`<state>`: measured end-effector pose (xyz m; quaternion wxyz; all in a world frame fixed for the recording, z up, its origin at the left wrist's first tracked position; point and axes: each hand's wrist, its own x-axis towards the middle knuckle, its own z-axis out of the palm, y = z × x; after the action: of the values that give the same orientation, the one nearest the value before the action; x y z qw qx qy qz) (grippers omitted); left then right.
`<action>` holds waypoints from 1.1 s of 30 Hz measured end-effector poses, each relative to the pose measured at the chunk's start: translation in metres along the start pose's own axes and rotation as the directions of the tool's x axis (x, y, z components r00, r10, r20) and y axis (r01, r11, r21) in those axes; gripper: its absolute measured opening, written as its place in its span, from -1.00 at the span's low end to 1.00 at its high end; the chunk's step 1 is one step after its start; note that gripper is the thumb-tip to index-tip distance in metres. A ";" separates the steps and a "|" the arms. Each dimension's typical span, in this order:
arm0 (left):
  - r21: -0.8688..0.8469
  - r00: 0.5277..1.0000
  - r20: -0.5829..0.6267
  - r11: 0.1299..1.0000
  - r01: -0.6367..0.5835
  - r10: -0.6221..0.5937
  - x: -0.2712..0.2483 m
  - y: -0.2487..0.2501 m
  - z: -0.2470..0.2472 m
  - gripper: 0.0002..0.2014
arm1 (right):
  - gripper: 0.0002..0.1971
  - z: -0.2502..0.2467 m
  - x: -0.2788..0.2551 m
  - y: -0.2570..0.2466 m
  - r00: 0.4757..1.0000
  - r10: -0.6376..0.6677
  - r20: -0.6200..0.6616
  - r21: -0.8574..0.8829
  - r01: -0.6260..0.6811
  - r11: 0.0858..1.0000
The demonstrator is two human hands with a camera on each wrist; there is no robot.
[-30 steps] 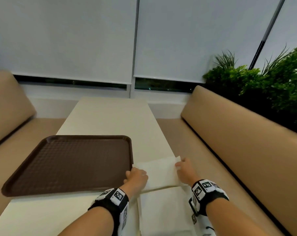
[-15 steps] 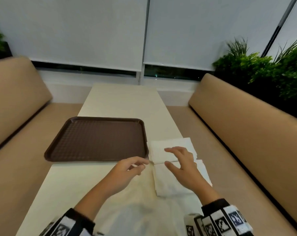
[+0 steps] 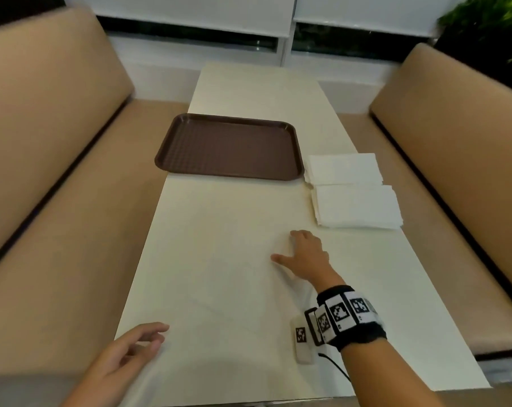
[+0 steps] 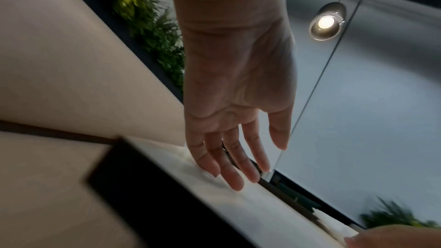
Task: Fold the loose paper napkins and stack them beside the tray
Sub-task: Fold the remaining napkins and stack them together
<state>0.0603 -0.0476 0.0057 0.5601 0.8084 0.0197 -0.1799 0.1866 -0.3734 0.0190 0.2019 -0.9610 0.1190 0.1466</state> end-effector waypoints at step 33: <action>-0.241 0.937 0.062 0.916 -0.319 0.343 0.099 0.178 0.040 -0.84 | -0.76 -0.164 -0.080 -0.005 0.836 -0.519 -0.179 0.616 0.506 0.604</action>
<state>0.1833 -0.1666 0.1225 0.6716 0.7202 -0.1259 -0.1202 0.1517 -0.4249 0.1908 0.5515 -0.8243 -0.1204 0.0418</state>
